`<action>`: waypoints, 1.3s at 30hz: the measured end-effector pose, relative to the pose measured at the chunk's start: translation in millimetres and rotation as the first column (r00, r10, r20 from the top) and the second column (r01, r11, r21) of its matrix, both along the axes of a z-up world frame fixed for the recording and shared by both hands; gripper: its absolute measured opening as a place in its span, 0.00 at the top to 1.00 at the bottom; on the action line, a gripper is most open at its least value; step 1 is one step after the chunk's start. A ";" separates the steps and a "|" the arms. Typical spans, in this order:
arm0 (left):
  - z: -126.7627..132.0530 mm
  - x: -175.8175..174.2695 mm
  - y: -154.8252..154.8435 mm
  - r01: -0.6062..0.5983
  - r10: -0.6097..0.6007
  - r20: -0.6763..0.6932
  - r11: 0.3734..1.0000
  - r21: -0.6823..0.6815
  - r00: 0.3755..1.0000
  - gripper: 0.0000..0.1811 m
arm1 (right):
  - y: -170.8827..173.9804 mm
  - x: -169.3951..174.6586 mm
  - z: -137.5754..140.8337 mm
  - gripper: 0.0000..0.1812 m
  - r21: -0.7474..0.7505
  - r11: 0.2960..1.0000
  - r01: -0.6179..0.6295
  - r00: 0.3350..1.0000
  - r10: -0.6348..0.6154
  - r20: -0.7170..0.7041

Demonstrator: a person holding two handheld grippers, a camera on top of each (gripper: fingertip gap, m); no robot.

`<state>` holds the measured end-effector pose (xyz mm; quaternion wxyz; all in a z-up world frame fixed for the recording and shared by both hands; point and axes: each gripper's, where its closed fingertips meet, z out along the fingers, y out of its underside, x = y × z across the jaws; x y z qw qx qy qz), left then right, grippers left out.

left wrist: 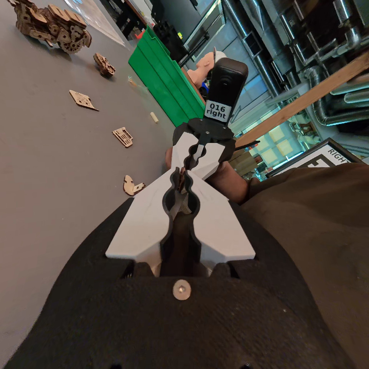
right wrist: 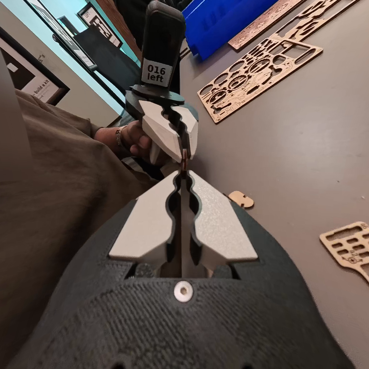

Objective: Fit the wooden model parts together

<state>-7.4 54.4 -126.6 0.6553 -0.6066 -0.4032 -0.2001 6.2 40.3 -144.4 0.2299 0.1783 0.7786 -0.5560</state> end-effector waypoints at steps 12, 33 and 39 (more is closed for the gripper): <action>4.8 -4.4 -2.9 -0.030 0.029 0.016 0.998 0.046 0.999 0.96 | 2.3 -11.2 16.7 1.00 -0.103 0.993 0.060 0.994 -0.051 0.092; -19.6 7.7 5.9 0.079 -0.074 0.069 0.994 -0.074 0.995 0.99 | 4.2 -11.4 4.4 0.99 -0.013 0.998 0.053 0.997 -0.053 0.059; -19.1 5.9 5.1 0.069 -0.064 0.087 0.996 -0.051 0.994 0.98 | 5.8 -13.2 4.8 1.00 -0.025 0.998 0.065 0.991 -0.061 0.122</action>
